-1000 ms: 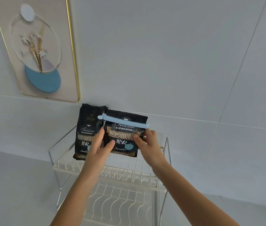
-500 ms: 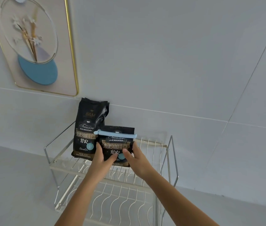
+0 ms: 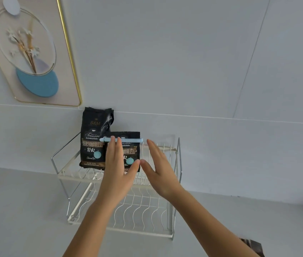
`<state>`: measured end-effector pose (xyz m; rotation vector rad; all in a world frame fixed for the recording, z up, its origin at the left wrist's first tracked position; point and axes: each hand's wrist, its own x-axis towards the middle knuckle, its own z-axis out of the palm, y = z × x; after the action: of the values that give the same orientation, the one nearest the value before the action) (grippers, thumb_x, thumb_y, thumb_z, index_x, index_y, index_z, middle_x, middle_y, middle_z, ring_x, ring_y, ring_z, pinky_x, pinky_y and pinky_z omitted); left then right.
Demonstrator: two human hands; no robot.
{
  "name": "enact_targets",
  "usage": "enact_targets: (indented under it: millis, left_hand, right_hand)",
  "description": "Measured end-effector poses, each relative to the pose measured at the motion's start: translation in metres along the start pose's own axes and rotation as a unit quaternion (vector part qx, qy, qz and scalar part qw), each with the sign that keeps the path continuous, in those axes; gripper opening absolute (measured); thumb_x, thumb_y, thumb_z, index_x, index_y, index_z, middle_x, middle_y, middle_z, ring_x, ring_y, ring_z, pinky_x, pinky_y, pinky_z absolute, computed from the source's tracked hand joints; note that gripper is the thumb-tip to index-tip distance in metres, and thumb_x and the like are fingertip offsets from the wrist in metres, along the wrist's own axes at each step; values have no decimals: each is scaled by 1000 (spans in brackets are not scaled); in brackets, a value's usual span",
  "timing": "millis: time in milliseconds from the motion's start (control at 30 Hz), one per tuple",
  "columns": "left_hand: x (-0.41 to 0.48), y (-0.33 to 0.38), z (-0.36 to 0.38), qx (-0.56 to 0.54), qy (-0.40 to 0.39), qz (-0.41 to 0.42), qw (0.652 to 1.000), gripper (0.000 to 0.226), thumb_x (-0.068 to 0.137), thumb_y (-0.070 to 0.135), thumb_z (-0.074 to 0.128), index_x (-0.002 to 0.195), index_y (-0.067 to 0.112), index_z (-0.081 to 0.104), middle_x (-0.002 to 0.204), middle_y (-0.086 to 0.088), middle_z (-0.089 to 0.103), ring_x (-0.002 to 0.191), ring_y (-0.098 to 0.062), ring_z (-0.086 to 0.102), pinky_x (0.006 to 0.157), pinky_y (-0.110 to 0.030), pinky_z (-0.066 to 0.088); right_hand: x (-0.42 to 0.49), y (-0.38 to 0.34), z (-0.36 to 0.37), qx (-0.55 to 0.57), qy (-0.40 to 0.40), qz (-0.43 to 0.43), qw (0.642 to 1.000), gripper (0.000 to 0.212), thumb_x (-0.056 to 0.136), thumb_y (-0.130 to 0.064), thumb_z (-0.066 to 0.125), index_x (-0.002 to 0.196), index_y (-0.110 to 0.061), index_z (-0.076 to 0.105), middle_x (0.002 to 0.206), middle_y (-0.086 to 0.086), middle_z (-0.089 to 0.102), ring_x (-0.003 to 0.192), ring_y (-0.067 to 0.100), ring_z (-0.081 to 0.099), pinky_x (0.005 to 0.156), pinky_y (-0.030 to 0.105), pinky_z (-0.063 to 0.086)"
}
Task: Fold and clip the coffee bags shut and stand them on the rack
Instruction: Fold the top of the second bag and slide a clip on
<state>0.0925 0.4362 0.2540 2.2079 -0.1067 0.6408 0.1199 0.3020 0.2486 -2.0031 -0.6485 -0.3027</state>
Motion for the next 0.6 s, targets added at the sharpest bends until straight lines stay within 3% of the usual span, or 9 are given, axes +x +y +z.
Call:
enact_targets:
  millis: [100, 233, 333, 500, 600]
  left_hand:
    - [-23, 21, 19, -14, -37, 29, 999, 75, 92, 34, 46, 145, 31, -6, 148, 24, -18, 135, 12, -21, 114, -25, 0]
    - [-49, 45, 53, 8, -90, 72, 993, 69, 91, 42, 36, 147, 24, -1, 151, 19, -17, 141, 0, -16, 115, -26, 3]
    - [-68, 59, 85, 14, -129, 90, 988, 73, 86, 49, 30, 147, 22, 0, 153, 15, -15, 143, -4, -14, 116, -26, 2]
    - [-108, 82, 153, 2, -190, 130, 973, 60, 95, 32, 34, 142, 32, -2, 153, 16, -12, 142, -1, -15, 117, -27, 4]
    - [-129, 90, 191, -11, -232, 103, 967, 61, 96, 24, 39, 144, 27, 1, 152, 15, -11, 143, -6, -13, 119, -30, 6]
  right_hand:
    - [-32, 6, -17, -24, 30, 12, 999, 53, 98, -34, 40, 146, -30, 19, 151, -17, 23, 141, -2, 11, 110, 15, 11]
    - [-76, 22, -44, -23, 60, 50, 997, 50, 98, -27, 42, 144, -31, 23, 153, -14, 25, 141, -2, 14, 110, 13, 13]
    - [-113, 44, -72, -38, 74, 90, 992, 52, 97, -33, 44, 144, -35, 22, 154, -15, 23, 141, -4, 13, 108, 12, 13]
    - [-170, 80, -112, -46, 79, 170, 981, 51, 97, -29, 45, 143, -32, 24, 147, -20, 26, 141, 0, 15, 112, 21, 17]
    - [-194, 106, -127, -40, 68, 216, 973, 49, 97, -23, 44, 143, -26, 27, 151, -10, 28, 142, 6, 16, 112, 25, 17]
